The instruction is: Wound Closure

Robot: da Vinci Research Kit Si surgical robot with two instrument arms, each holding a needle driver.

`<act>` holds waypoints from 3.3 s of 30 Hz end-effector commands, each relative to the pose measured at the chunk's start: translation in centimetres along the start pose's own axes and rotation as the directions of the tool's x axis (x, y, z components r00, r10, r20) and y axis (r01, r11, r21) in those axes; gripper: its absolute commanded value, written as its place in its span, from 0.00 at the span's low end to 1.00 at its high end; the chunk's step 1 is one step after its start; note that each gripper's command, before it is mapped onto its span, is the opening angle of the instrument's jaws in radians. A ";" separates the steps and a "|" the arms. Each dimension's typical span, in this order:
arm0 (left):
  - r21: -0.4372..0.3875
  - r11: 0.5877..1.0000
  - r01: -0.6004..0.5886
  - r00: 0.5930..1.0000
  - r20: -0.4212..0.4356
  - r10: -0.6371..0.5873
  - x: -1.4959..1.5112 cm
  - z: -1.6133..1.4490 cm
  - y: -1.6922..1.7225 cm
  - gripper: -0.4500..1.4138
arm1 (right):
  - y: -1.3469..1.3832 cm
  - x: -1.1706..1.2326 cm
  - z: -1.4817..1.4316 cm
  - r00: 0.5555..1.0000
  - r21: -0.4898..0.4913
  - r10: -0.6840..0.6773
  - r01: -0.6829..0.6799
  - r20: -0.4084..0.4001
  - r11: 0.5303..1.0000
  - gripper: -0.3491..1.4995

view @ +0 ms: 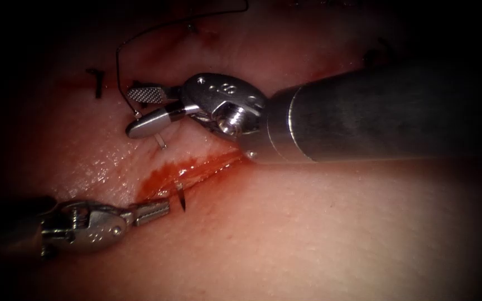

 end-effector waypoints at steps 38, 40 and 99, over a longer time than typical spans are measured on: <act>-0.004 1.000 -0.002 1.000 -0.005 0.002 -0.02 0.05 -0.02 0.10 | -0.50 -0.75 -0.12 0.710 0.049 0.637 -0.678 0.300 0.733 0.00; -0.003 1.000 -0.002 1.000 -0.004 0.002 -0.01 0.05 -0.02 0.10 | -0.45 -0.73 -0.12 0.717 0.021 0.645 -0.673 0.265 0.739 0.00; 0.285 0.958 0.004 0.949 -0.304 0.087 0.34 0.35 -0.22 0.00 | 0.40 -0.01 -1.40 1.000 -0.194 0.006 -0.003 0.015 0.981 0.64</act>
